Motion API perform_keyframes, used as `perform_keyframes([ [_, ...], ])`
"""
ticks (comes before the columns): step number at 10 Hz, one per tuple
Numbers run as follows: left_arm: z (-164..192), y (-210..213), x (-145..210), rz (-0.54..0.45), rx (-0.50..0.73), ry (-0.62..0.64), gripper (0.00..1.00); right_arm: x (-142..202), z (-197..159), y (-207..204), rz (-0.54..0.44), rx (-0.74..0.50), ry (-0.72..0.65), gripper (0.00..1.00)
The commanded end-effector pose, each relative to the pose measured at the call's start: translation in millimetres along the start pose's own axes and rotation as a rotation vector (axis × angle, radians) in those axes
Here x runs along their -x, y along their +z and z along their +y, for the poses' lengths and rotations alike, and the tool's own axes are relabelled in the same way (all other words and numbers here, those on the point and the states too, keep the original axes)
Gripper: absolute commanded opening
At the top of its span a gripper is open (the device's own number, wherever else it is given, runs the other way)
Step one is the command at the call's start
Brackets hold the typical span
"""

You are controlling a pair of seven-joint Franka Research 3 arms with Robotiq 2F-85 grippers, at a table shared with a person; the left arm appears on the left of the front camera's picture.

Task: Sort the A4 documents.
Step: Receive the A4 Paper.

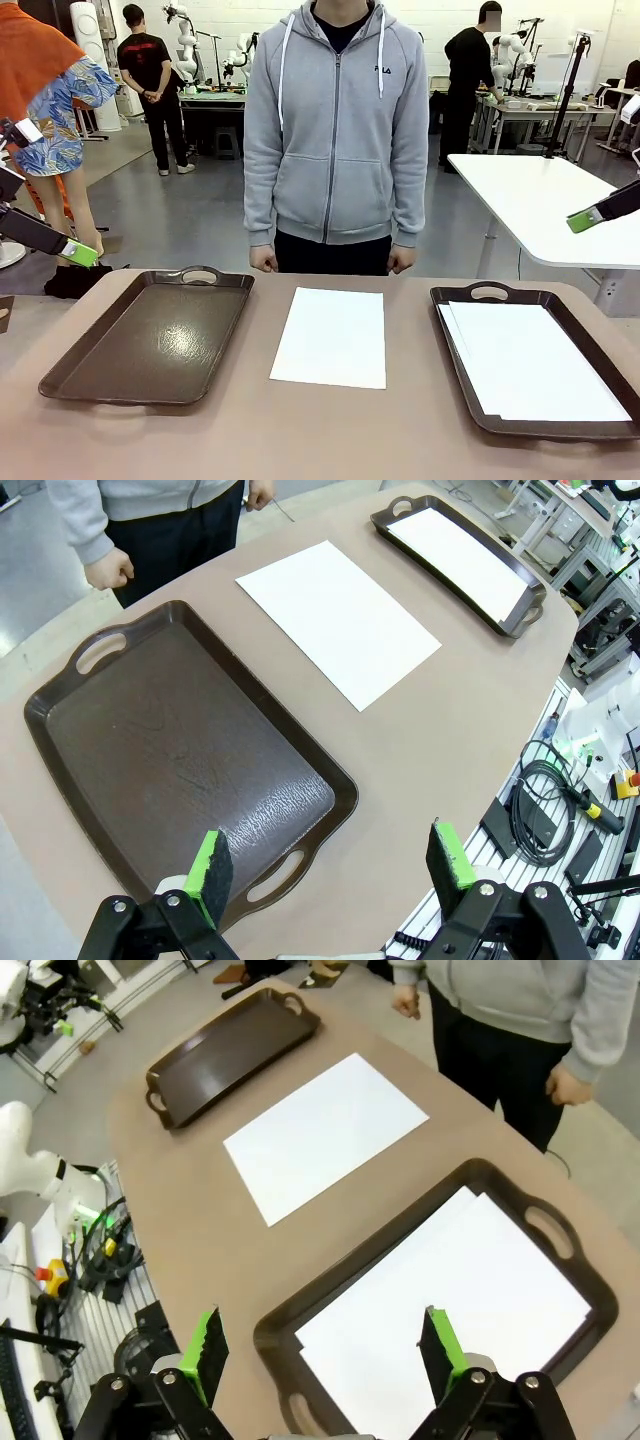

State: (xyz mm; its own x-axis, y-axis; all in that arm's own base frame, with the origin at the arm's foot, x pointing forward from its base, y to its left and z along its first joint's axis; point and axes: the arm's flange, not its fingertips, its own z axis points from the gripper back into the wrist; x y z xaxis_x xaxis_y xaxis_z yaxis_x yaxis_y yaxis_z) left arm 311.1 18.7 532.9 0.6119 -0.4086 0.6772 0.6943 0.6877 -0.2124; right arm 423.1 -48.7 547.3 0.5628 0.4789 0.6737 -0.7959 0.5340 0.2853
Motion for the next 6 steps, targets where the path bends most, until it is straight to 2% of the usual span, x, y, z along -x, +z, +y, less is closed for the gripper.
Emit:
perform_keyframes([
  [1, 2.1, 0.2, 1.1, -0.011, 0.017, -0.01, 1.0, 10.7, 13.7, 2.5, 0.0, -0.004, 0.026, 1.0],
  [5, 2.1, 0.2, 1.1, -0.011, 0.017, -0.01, 1.0, 9.5, 10.9, -0.9, 0.019, 0.0, 0.002, 1.0],
  [6, 2.1, 0.2, 1.1, -0.011, 0.017, -0.01, 1.0, 3.7, 12.6, 4.7, -0.004, -0.003, 0.014, 1.0],
])
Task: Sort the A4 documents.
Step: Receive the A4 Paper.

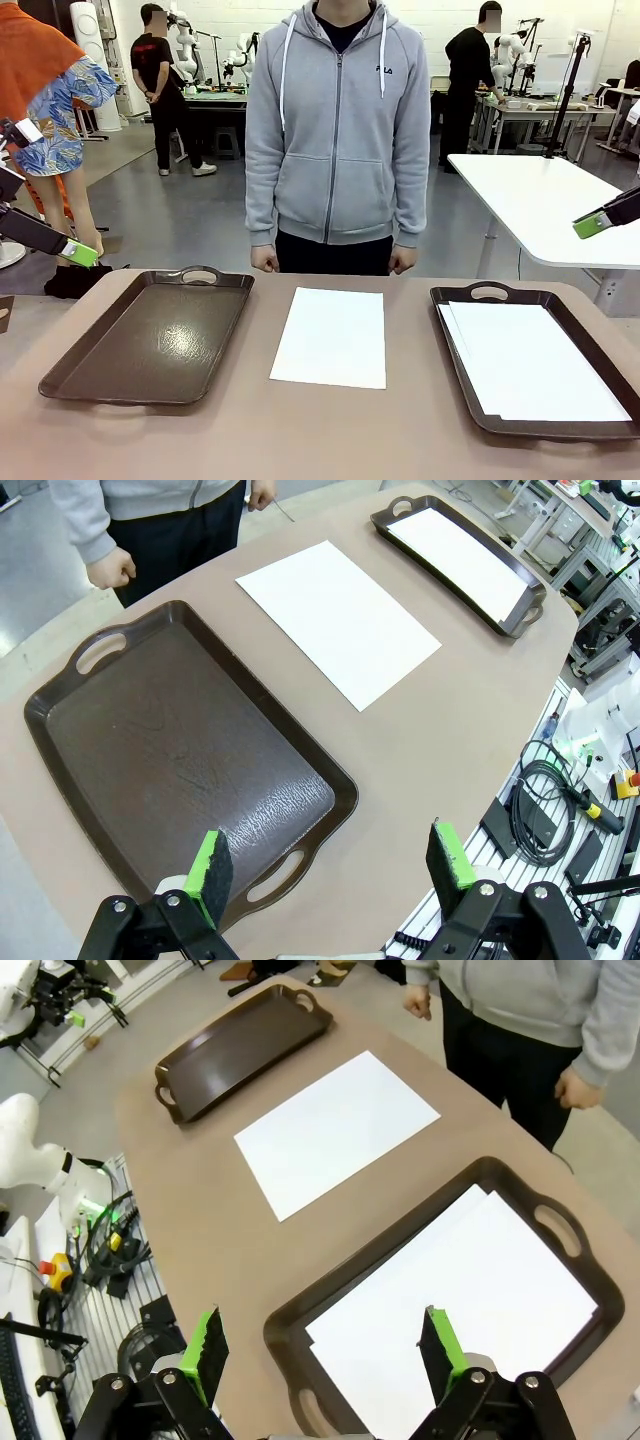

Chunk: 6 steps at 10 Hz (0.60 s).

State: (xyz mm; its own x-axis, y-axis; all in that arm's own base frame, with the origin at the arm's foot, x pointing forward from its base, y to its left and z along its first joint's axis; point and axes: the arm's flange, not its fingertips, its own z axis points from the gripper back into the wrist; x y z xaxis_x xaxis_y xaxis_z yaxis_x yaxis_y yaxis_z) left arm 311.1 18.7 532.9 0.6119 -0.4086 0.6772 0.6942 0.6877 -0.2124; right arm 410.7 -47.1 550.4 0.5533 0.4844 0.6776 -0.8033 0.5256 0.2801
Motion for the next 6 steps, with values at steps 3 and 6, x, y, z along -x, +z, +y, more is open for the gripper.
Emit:
perform_keyframes([
  [3, 2.1, 0.2, 1.1, -0.011, 0.017, -0.01, 1.0, -0.4, 1.0, 0.9, -0.003, 0.001, 0.002, 1.0],
  [6, 2.1, 0.2, 1.1, -0.011, 0.017, -0.01, 1.0, -0.4, 1.0, 0.9, -0.003, 0.001, 0.002, 1.0],
])
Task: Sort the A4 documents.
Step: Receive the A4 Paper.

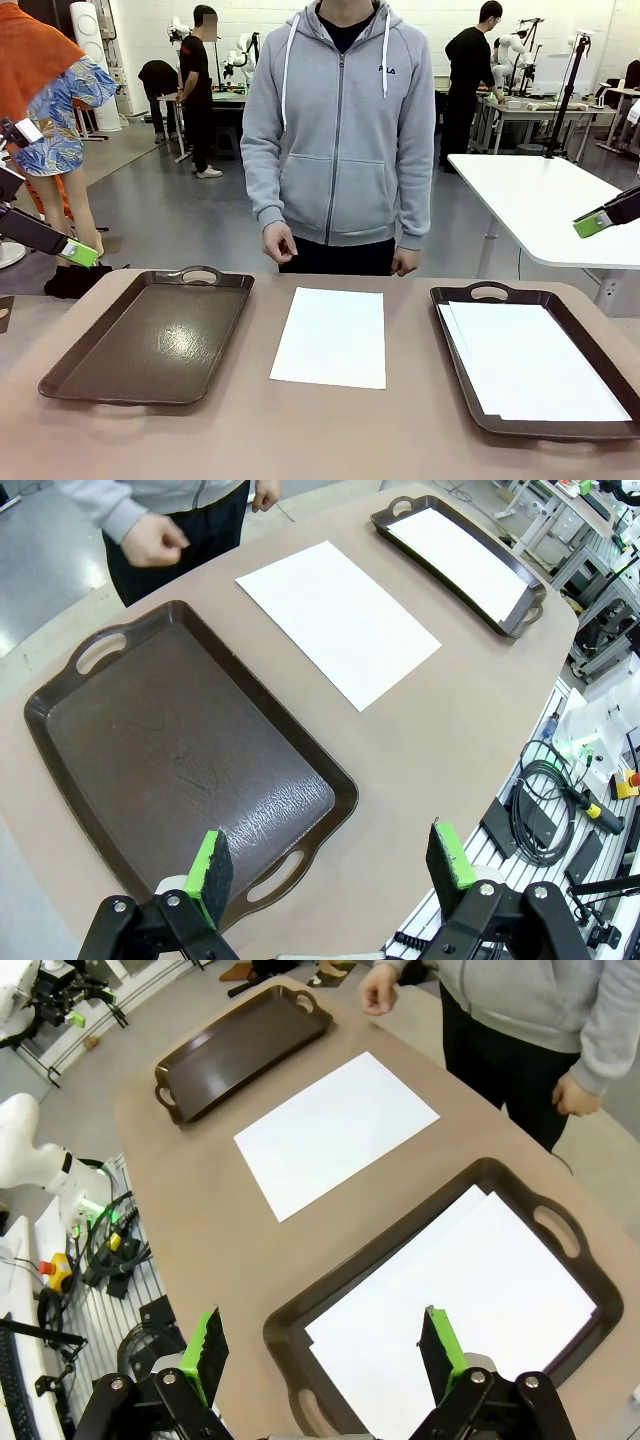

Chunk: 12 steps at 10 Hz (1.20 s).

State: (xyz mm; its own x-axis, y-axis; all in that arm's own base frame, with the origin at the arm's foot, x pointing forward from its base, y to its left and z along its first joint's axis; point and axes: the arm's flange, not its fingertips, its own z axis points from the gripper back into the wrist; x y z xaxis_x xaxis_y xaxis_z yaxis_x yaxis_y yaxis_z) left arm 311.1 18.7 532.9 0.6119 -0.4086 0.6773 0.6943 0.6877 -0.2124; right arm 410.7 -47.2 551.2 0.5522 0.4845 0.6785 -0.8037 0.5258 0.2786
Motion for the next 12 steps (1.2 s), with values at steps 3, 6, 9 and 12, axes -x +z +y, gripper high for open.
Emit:
perform_keyframes([
  [3, 2.1, 0.2, 1.1, -0.011, 0.017, -0.01, 1.0, 0.1, 0.8, 0.3, -0.002, 0.0, 0.001, 1.0],
  [6, 2.1, 0.2, 1.1, -0.011, 0.017, -0.01, 1.0, 0.1, 0.8, 0.3, -0.002, 0.0, 0.001, 1.0],
  [9, 2.1, 0.2, 1.1, -0.011, 0.017, -0.01, 1.0, 0.1, 0.8, 0.3, -0.002, 0.0, 0.001, 1.0],
  [12, 2.1, 0.2, 1.1, -0.011, 0.017, -0.01, 1.0, 0.1, 0.8, 0.3, -0.002, 0.0, 0.001, 1.0],
])
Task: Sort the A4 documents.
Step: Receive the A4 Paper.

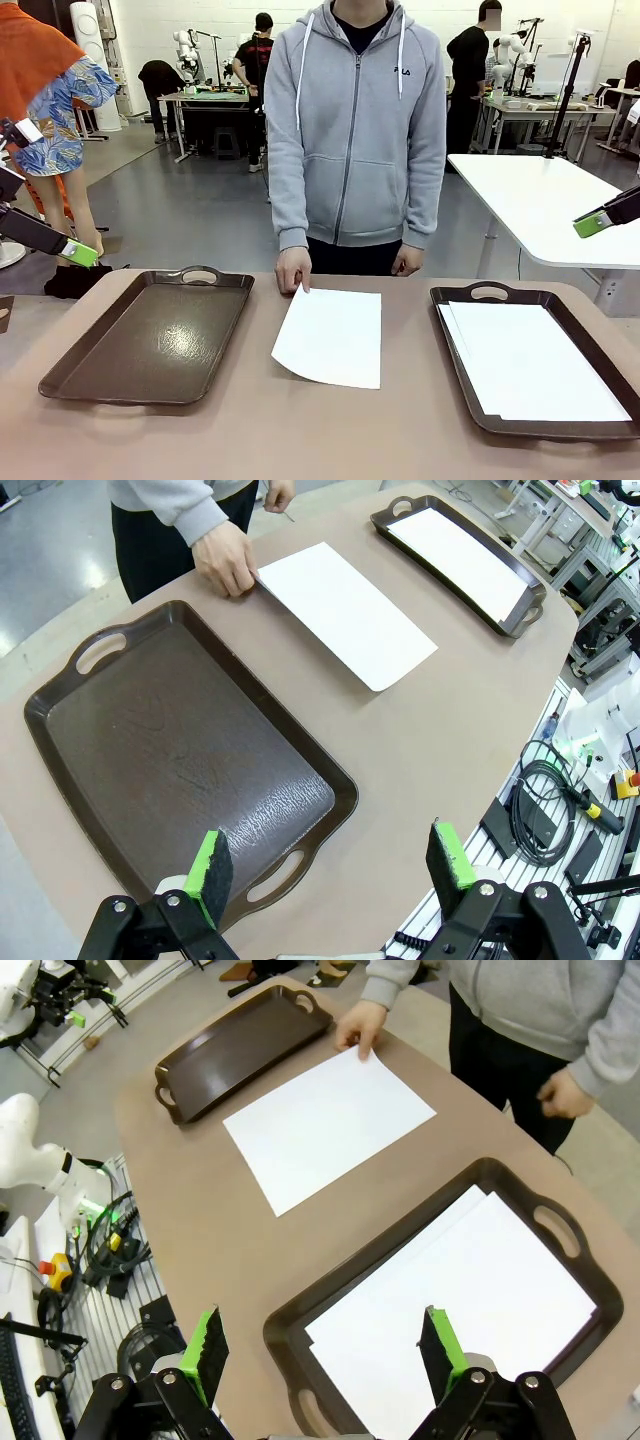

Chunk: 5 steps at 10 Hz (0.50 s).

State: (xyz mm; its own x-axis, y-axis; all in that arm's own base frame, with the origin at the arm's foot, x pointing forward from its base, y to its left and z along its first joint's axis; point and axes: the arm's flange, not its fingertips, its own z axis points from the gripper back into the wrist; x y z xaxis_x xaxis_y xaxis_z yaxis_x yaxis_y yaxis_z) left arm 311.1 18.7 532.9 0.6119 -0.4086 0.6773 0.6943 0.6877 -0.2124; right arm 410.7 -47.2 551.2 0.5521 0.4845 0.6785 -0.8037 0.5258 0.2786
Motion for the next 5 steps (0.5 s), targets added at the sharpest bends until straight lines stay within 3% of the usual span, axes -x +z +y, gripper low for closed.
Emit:
perform_keyframes([
  [1, 2.1, 0.2, 1.1, -0.011, 0.017, -0.01, 1.0, 0.1, 0.8, 0.3, -0.002, 0.0, 0.001, 1.0],
  [5, 2.1, 0.2, 1.1, -0.011, 0.017, -0.01, 1.0, 0.1, 0.8, 0.3, -0.002, 0.0, 0.001, 1.0],
])
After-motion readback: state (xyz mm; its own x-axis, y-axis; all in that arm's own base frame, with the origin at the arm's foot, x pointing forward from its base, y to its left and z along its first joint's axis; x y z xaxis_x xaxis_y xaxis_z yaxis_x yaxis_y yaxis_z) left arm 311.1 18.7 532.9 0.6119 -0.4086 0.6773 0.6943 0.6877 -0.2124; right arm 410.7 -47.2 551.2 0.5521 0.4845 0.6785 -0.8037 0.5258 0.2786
